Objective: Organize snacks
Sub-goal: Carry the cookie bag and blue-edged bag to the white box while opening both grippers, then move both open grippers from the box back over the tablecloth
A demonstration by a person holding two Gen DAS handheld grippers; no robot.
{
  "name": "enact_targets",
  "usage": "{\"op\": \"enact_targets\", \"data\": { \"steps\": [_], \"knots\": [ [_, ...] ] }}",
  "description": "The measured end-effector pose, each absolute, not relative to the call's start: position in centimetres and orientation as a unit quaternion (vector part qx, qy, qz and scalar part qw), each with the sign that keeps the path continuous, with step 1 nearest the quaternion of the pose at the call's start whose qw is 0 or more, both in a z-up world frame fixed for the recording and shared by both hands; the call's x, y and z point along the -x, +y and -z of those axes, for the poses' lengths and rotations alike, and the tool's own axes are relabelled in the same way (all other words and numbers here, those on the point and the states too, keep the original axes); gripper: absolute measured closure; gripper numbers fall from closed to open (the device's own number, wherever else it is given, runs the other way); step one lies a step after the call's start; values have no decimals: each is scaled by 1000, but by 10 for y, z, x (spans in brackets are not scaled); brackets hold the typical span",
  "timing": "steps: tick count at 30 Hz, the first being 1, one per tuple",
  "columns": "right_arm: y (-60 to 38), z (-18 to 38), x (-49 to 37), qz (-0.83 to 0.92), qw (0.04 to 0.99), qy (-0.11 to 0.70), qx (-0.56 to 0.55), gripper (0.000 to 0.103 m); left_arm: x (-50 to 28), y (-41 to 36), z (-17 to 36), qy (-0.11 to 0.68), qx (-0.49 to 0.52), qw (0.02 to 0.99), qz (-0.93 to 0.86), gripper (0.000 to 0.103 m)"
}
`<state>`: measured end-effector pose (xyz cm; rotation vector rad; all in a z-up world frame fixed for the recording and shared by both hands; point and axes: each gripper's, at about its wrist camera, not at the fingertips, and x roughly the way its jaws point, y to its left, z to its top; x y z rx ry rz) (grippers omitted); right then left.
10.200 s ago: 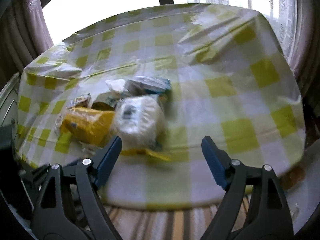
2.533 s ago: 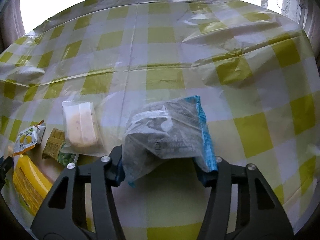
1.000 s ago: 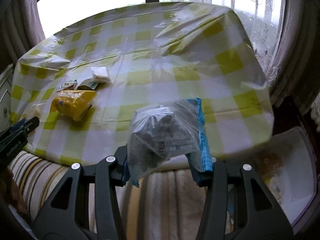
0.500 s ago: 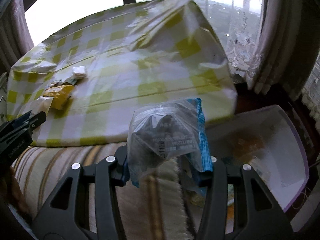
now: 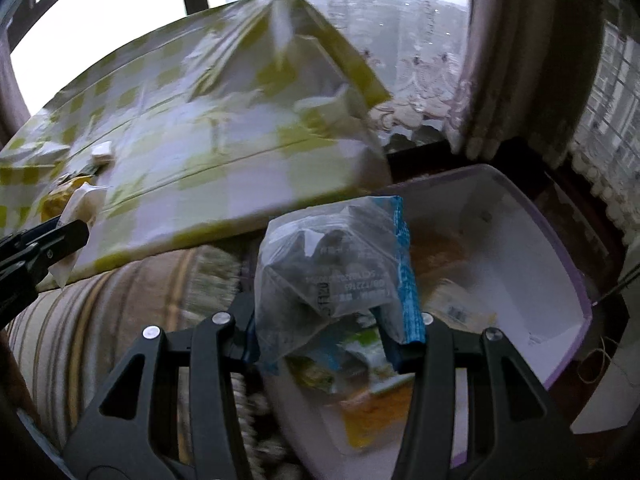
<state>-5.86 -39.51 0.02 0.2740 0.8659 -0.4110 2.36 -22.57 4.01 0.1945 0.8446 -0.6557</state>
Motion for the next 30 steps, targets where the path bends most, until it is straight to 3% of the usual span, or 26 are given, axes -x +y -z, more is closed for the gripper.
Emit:
{"op": "enact_targets", "data": {
  "steps": [9,12,13,15,16,30],
  "knots": [
    [-430,6,82,237,865,416,-149,51,0,-271,-36,419,-97,808,403,65],
    [-440,10,86,246,857,422,-163,46,10,-281,-37,421,-93,785,445,62],
    [-443,11,87,252,853,425,-167,40,13,-285,-36,423,-96,779,453,59],
    [-446,13,90,259,850,424,-172,27,17,-289,-35,420,-107,779,452,42],
    [-447,12,90,261,850,423,-172,26,18,-289,-35,416,-113,783,448,41],
    [-422,7,71,229,860,428,-159,25,-21,-242,-39,396,-129,851,321,41]
  ]
}}
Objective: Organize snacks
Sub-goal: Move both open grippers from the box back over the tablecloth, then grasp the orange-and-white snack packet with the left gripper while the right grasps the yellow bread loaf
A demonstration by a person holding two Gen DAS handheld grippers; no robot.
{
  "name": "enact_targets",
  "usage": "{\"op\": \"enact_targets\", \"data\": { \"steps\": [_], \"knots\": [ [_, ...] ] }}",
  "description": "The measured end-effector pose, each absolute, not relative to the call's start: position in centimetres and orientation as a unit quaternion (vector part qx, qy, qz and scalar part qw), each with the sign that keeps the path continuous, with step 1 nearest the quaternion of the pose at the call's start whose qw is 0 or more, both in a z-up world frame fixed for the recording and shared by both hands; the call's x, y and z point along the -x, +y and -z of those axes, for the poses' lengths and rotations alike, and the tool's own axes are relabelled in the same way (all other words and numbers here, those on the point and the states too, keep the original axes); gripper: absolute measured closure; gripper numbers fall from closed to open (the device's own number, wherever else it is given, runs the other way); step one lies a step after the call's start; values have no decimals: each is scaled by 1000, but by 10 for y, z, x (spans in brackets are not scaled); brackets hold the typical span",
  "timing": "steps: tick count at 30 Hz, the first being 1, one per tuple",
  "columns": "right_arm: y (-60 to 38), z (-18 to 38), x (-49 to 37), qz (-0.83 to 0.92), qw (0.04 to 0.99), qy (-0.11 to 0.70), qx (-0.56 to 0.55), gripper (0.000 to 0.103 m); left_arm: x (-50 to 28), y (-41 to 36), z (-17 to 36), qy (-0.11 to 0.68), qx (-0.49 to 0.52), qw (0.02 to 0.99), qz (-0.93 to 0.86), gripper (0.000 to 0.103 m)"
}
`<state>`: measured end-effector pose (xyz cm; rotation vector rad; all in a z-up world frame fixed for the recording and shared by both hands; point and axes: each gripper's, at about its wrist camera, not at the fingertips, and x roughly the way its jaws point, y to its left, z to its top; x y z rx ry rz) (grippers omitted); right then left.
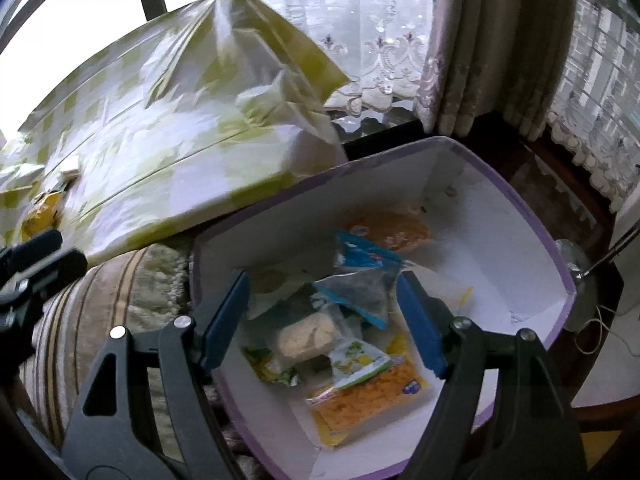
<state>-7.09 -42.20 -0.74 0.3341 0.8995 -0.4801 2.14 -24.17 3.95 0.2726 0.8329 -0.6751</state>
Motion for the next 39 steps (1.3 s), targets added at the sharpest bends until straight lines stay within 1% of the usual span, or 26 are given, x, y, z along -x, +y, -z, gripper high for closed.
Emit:
{"op": "enact_targets", "data": {
  "steps": [7,14,20,26,32,39],
  "knots": [
    [-397,3,50,201,866,434,-143,25,-54,-193,-42,389,-112,878,255,41],
    [-366,-1,25,172,874,437,-127,24,-84,-147,-36,399,-87,888,211,41],
    [-330,-5,0,139,882,437,-106,22,-109,-112,-36,398,-77,898,171,40],
    [-297,-13,-26,108,893,429,-81,22,-139,-59,-37,404,-22,907,119,38],
    [-252,-23,-60,49,909,413,-39,16,-158,-23,-35,407,10,909,86,38],
    [-188,-35,-106,-32,923,380,43,8,-176,11,-35,411,49,908,67,38]
  ]
}}
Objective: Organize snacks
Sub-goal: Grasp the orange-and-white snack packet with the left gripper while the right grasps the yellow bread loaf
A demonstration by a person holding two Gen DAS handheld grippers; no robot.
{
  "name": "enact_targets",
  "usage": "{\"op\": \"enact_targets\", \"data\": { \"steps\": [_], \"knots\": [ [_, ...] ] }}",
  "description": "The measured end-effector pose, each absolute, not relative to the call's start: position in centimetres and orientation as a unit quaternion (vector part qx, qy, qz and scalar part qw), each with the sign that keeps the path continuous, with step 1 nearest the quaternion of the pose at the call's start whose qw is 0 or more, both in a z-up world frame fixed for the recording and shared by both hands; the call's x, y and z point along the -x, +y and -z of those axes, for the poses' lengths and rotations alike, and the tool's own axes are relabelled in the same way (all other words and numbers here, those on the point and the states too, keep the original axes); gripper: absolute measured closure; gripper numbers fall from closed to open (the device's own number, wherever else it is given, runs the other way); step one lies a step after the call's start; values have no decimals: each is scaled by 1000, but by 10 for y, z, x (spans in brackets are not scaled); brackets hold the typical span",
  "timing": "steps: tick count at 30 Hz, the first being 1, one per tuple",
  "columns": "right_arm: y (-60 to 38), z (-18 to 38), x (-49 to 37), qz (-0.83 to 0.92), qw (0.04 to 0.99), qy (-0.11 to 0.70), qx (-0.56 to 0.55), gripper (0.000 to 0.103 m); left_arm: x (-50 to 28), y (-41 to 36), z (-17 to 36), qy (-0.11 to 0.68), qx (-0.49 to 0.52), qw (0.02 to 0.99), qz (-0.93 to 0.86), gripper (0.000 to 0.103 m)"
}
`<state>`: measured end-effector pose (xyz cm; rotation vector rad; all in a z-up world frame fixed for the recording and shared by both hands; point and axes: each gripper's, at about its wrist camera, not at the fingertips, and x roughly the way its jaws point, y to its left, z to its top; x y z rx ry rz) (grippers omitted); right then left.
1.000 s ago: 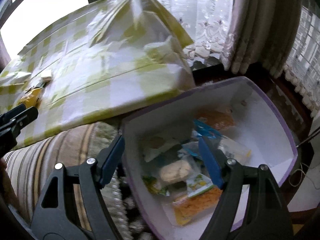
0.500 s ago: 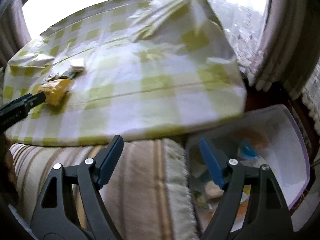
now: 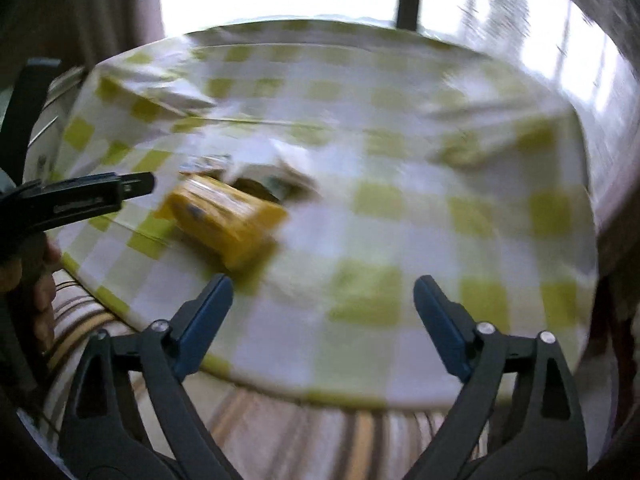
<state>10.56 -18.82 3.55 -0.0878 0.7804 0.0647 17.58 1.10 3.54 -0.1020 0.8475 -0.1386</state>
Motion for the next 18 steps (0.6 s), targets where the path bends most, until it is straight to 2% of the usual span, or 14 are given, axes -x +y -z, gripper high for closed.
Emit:
{"op": "enact_targets", "data": {
  "steps": [7,11,18],
  "knots": [
    [-138,-29,-158,-86,920,359,133,8,-188,39,-32,415,93,904,52,38],
    [-120,-13,-185,-110,904,381,160,8,-193,47,-30,418,107,901,50,38],
    [-115,4,-214,-139,890,412,136,8,-211,53,-28,423,143,893,58,38]
  ]
}}
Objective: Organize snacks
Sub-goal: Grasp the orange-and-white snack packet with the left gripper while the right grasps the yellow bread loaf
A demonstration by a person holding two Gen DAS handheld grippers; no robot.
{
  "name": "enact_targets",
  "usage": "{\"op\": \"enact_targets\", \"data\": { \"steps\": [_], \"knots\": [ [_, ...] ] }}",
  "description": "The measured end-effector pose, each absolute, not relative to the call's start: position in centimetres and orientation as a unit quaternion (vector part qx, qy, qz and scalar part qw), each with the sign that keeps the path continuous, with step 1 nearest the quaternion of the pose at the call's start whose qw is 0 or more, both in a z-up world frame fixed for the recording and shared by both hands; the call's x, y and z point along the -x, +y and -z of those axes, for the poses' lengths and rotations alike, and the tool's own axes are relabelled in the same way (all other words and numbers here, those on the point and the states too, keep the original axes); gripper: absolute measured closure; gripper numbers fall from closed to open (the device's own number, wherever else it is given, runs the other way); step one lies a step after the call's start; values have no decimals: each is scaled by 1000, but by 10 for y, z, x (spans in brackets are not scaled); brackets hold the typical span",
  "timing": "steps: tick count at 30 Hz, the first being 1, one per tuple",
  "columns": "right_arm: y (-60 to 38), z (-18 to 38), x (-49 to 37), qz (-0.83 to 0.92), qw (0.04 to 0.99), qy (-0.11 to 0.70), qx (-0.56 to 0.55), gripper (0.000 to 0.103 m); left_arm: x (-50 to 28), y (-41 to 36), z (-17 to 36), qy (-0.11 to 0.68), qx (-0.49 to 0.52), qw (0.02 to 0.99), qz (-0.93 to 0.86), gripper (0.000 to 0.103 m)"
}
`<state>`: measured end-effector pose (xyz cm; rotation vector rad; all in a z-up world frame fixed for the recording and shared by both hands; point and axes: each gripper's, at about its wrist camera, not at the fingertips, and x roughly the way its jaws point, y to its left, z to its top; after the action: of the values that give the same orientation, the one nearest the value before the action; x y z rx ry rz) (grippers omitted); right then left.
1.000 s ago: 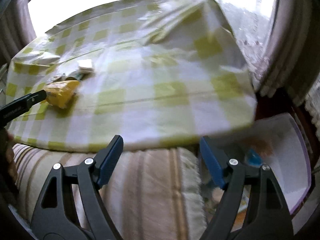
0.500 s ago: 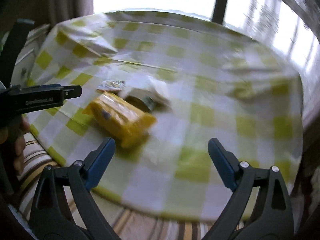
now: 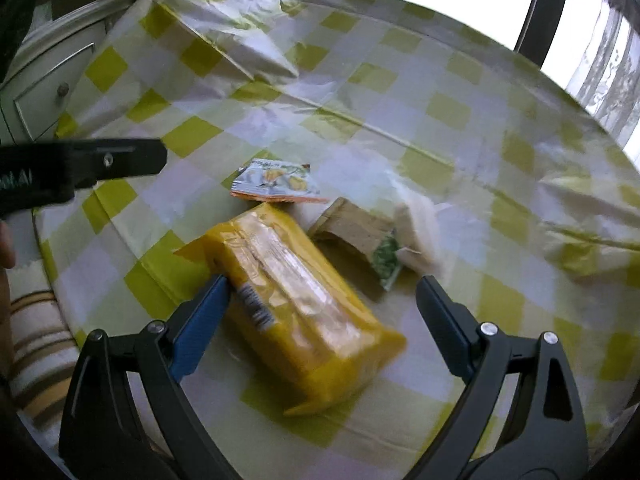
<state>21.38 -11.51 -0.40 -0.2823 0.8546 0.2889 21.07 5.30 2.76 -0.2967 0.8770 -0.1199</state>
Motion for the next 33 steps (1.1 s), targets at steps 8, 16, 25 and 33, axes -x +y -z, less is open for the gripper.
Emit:
{"op": "enact_targets", "data": {
  "steps": [8,16,25,33],
  "knots": [
    [-118,15,-218,-154,887,429,75,29,-243,43,-13,451,180,870,88,38],
    [-127,15,-205,-121,897,423,27,45,-272,27,-7,450,192,860,143,38],
    [-151,14,-183,-48,904,423,-21,46,-289,8,5,468,144,853,180,32],
    [-168,14,-163,1,908,417,-41,47,-280,-29,16,459,25,873,164,55]
  ]
}}
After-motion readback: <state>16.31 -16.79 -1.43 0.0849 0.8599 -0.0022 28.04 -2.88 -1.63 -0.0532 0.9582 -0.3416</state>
